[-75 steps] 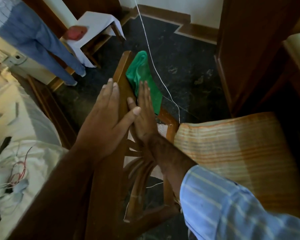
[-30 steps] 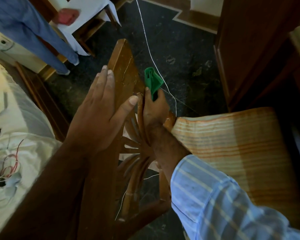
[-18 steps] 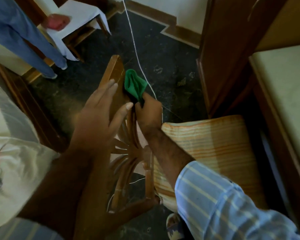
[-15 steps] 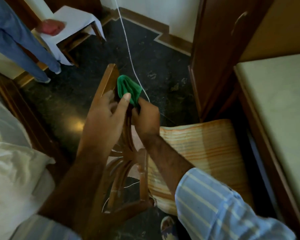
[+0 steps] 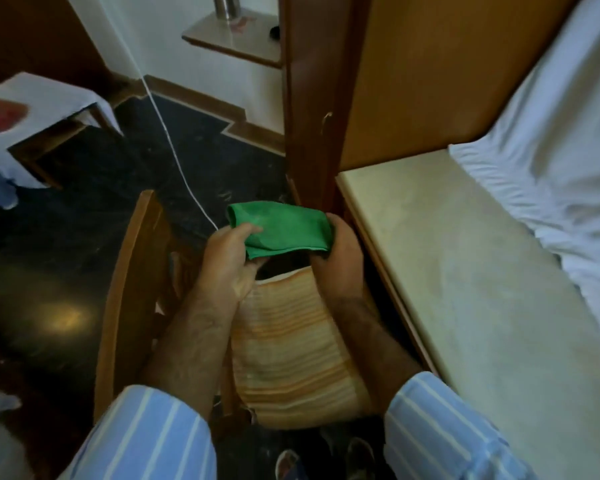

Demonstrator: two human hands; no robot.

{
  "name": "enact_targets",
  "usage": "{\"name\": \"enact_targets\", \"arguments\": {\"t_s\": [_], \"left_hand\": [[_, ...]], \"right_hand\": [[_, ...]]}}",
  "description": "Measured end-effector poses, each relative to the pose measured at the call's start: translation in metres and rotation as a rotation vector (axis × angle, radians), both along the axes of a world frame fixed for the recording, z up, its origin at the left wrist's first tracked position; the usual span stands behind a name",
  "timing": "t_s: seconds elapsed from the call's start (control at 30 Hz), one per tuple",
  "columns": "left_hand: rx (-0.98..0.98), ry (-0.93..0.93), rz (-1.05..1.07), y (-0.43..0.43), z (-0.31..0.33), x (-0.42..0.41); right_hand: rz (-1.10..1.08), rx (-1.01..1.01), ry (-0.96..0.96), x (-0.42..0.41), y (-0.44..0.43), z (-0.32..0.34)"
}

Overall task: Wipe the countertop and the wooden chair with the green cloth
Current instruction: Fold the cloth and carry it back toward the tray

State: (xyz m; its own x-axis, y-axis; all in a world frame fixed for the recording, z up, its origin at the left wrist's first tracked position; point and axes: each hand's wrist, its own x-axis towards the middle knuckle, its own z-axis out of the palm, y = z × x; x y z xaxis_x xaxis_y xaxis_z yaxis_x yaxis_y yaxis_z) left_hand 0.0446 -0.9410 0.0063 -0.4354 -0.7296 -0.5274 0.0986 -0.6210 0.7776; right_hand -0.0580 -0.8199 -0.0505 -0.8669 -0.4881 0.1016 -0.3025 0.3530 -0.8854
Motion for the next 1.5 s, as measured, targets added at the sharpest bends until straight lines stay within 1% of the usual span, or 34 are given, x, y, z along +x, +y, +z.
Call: {"name": "enact_targets", "arguments": {"t_s": [0.07,0.1,0.13,0.2,0.23,0.27,0.3,0.37,0.43,0.5,0.57,0.67,0.83,1.07,1.17,1.33,1.4,1.5], "left_hand": [[0.034,0.022,-0.11,0.02,0.011,-0.01],[0.053,0.036,-0.168,0.031,0.017,-0.015],[0.07,0.046,-0.222,0.043,0.022,-0.021],[0.09,0.057,-0.315,0.064,0.03,-0.035],[0.09,0.063,-0.364,0.075,0.035,-0.042],[0.082,0.063,-0.41,0.087,0.04,-0.05],[0.07,0.062,-0.457,0.099,0.044,-0.058],[0.047,0.065,-0.547,0.122,0.054,-0.072],[0.023,0.056,-0.634,0.152,0.065,-0.086],[0.015,0.054,-0.69,0.186,0.074,-0.101],[0.023,0.075,-0.735,0.222,0.082,-0.114],[0.035,0.116,-0.812,0.288,0.087,-0.132],[0.022,0.17,-0.961,0.412,0.092,-0.144],[-0.116,0.2,-1.159,0.584,0.097,-0.129],[-0.178,0.169,-1.235,0.652,0.088,-0.124],[-0.314,0.084,-1.373,0.753,0.058,-0.106],[-0.338,0.062,-1.444,0.786,0.044,-0.094],[-0.351,0.016,-1.529,0.827,0.026,-0.076]], "right_hand": [[-0.168,-0.016,-0.177,-0.026,0.03,0.014],[-0.212,-0.047,-0.319,-0.037,0.045,0.023],[-0.233,-0.136,-0.488,-0.047,0.061,0.032],[-0.254,-0.474,-0.854,-0.06,0.09,0.054],[-0.281,-0.638,-1.014,-0.066,0.107,0.067],[-0.295,-0.759,-1.138,-0.071,0.126,0.078],[-0.294,-0.851,-1.219,-0.076,0.146,0.088],[-0.285,-0.933,-1.28,-0.087,0.188,0.103],[-0.274,-0.926,-1.228,-0.093,0.234,0.119],[-0.283,-0.868,-1.117,-0.093,0.282,0.136],[-0.351,-0.796,-1.004,-0.092,0.327,0.149],[-0.472,-0.753,-0.922,-0.085,0.406,0.162],[-0.604,-0.717,-0.833,-0.068,0.545,0.172],[-0.751,-0.654,-0.735,-0.02,0.721,0.179],[-0.817,-0.664,-0.681,0.01,0.795,0.175],[-1.0,-0.507,-0.661,0.067,0.899,0.154],[-1.055,-0.454,-0.676,0.092,0.931,0.142],[-1.122,-0.326,-0.649,0.131,0.97,0.122]]}}
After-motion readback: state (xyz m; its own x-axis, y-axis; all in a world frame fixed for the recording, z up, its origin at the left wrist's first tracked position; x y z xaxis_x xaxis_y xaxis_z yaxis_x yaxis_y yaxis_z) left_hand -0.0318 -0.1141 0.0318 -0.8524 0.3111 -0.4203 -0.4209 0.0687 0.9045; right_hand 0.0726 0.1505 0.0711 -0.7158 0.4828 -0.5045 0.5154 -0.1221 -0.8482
